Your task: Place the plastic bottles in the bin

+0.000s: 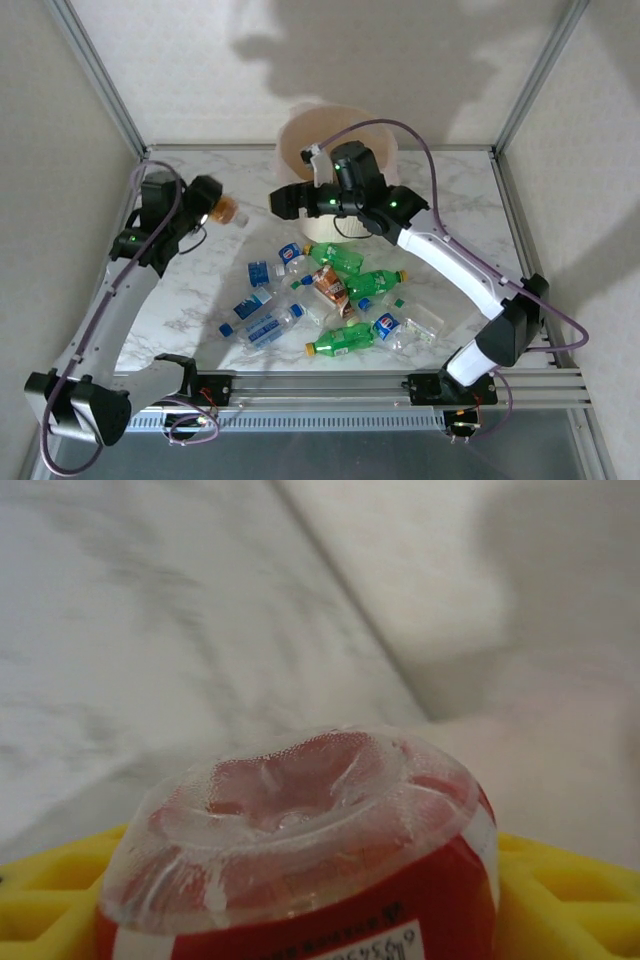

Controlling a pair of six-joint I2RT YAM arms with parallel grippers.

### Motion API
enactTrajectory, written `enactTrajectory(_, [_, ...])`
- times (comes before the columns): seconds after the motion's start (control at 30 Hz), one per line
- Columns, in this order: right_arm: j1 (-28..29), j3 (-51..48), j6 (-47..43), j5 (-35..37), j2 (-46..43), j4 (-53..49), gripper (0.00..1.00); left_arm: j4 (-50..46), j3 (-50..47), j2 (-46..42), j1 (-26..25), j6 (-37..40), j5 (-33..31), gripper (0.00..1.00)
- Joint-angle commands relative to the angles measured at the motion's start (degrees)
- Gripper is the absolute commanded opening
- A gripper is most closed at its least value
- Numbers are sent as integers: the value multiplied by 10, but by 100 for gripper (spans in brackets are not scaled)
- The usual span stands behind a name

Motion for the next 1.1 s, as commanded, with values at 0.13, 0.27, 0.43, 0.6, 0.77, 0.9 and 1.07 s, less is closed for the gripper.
enactTrajectory(0.13, [13, 37, -7, 3, 4, -7, 87, 106, 92, 58, -59, 19, 87, 66])
enactTrajectory(0.27, [13, 39, -7, 11, 2, -20, 78, 120, 112, 71, -63, 23, 99, 66])
enactTrajectory(0.43, [13, 49, -6, 6, 5, -21, 64, 130, 120, 79, -75, 28, 117, 66])
enactTrajectory(0.6, [13, 64, -7, 9, 10, -22, 53, 135, 121, 83, -82, 40, 136, 65])
enactTrajectory(0.77, [13, 76, -9, 10, 17, -31, 45, 154, 119, 83, -82, 36, 155, 65])
enactTrajectory(0.9, [13, 82, -9, 10, 20, -33, 37, 165, 121, 88, -82, 29, 158, 65])
enactTrajectory(1.07, [13, 85, -11, 22, 17, -38, 27, 173, 118, 91, -83, 21, 151, 77])
